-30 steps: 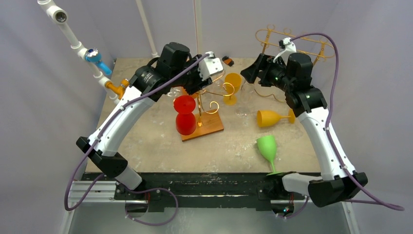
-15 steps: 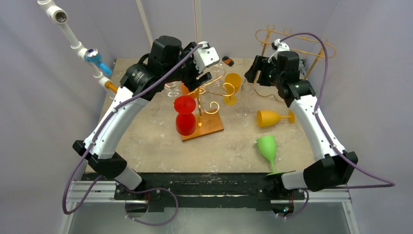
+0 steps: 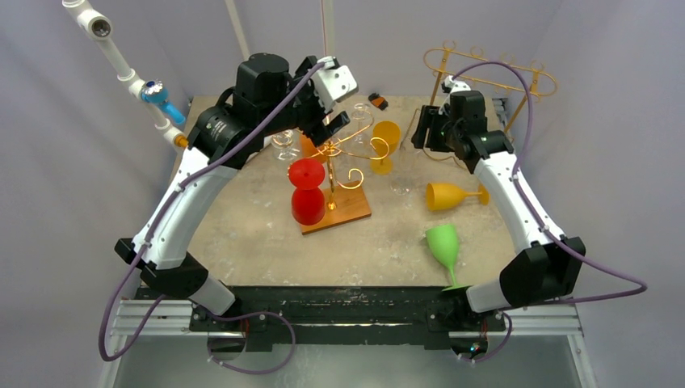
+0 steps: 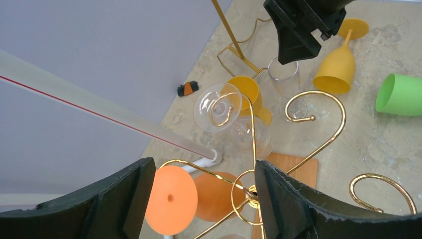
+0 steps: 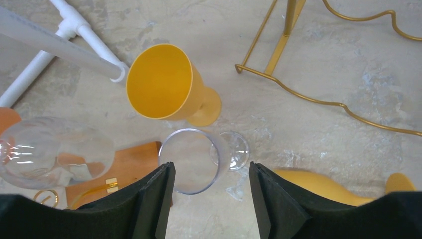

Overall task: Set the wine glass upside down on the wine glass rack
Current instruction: Pick up the wine glass at the center of the board.

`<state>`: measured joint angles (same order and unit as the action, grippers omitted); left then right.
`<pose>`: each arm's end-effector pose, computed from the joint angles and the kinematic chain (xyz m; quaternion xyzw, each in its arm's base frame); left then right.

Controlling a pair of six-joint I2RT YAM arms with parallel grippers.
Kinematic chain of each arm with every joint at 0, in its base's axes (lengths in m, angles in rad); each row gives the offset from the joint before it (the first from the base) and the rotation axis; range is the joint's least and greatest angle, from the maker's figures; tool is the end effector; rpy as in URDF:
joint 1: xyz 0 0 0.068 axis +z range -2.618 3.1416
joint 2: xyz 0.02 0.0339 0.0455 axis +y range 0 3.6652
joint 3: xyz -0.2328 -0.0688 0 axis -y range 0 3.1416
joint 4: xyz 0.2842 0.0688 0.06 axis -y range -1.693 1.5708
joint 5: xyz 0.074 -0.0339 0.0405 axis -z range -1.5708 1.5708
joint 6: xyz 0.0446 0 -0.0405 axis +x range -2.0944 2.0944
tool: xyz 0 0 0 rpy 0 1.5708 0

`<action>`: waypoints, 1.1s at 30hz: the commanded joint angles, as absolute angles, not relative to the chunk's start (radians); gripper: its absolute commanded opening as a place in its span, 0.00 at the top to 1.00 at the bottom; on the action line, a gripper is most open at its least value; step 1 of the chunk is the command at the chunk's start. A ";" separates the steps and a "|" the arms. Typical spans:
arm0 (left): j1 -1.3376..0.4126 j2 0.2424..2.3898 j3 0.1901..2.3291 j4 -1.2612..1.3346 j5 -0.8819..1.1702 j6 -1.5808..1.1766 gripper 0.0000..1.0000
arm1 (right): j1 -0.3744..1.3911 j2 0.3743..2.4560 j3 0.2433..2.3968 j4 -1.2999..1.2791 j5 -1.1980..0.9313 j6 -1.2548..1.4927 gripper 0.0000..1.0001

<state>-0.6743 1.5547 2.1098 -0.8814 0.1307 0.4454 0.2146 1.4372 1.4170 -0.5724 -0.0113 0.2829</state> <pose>0.2605 -0.2157 0.5091 0.4629 0.6668 -0.1191 0.5718 0.3641 0.0799 0.3322 0.0275 0.8823 0.1205 0.4541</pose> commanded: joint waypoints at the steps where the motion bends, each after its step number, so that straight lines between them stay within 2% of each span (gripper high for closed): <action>1: -0.667 1.523 2.147 -0.869 0.070 0.379 0.22 | 0.209 1.452 1.407 -0.598 0.020 0.250 0.38; 6: -0.668 1.506 2.137 -0.857 0.064 0.375 0.19 | 0.209 1.515 1.414 -0.595 0.015 0.243 0.46; 9: -0.667 1.497 2.125 -0.853 0.063 0.375 0.19 | 0.210 1.550 1.426 -0.603 0.018 0.241 0.57; 12: -0.668 1.486 2.117 -0.849 0.063 0.371 0.15 | 0.211 1.576 1.431 -0.611 0.029 0.236 0.64; 16: -0.668 1.469 2.100 -0.838 0.069 0.371 0.09 | 0.211 1.578 1.441 -0.629 0.044 0.234 0.97; 17: -0.667 1.466 2.098 -0.838 0.073 0.374 0.09 | 0.211 1.571 1.448 -0.636 0.049 0.236 1.00; 22: -0.667 1.462 2.099 -0.854 0.107 0.365 0.07 | 0.211 1.452 1.493 -0.663 0.089 0.248 1.00; 25: -0.667 1.465 2.099 -0.855 0.129 0.337 0.01 | 0.210 1.351 1.554 -0.720 0.100 0.254 1.00; 27: -0.668 1.469 2.101 -0.859 0.154 0.326 0.00 | 0.211 1.288 1.597 -0.768 0.103 0.258 1.00; 33: -0.667 1.485 2.102 -0.851 0.263 0.256 0.00 | 0.210 1.126 1.810 -0.876 0.038 0.271 1.00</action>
